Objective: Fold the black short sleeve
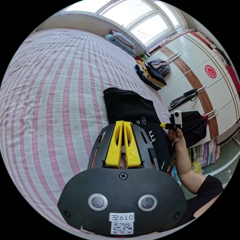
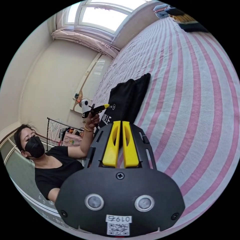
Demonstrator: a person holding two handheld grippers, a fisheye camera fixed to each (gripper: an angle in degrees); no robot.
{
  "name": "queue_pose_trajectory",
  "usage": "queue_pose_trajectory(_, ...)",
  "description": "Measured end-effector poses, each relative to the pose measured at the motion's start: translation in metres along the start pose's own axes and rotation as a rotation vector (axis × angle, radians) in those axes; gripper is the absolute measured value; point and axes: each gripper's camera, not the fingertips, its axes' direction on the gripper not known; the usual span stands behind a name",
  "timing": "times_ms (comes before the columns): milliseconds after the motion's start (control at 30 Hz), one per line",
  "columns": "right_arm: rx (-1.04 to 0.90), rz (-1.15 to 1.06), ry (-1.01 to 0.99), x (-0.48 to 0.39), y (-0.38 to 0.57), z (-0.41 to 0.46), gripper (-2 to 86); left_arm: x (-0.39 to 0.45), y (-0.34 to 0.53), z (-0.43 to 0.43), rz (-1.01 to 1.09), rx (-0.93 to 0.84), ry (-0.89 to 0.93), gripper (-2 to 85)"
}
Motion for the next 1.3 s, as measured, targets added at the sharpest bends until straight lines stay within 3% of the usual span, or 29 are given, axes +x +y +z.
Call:
queue_pose_trajectory(233, 0.034, -0.002, -0.062, 0.001, 0.022, -0.010, 5.2, 0.021, 0.023, -0.019, 0.060, 0.046, 0.046, 0.8)
queue_pose_trajectory(367, 0.011, -0.005, -0.057, -0.003, 0.036, -0.009, 6.0, 0.038, 0.037, -0.019, 0.131, -0.021, 0.081, 0.7)
queue_pose_trajectory(733, -0.015, 0.036, -0.020, -0.002, 0.063, 0.002, 0.5, 0.054, 0.072, 0.001, 0.162, -0.172, 0.026, 0.7)
queue_pose_trajectory(1033, 0.060, -0.020, 0.050, -0.034, 0.104, 0.010, 5.4, 0.102, 0.118, -0.041, 0.258, -0.046, -0.027, 0.8)
queue_pose_trajectory(1300, 0.027, 0.012, 0.046, -0.045, 0.130, 0.041, 7.4, 0.133, 0.201, -0.033, 0.219, -0.064, -0.088, 0.7)
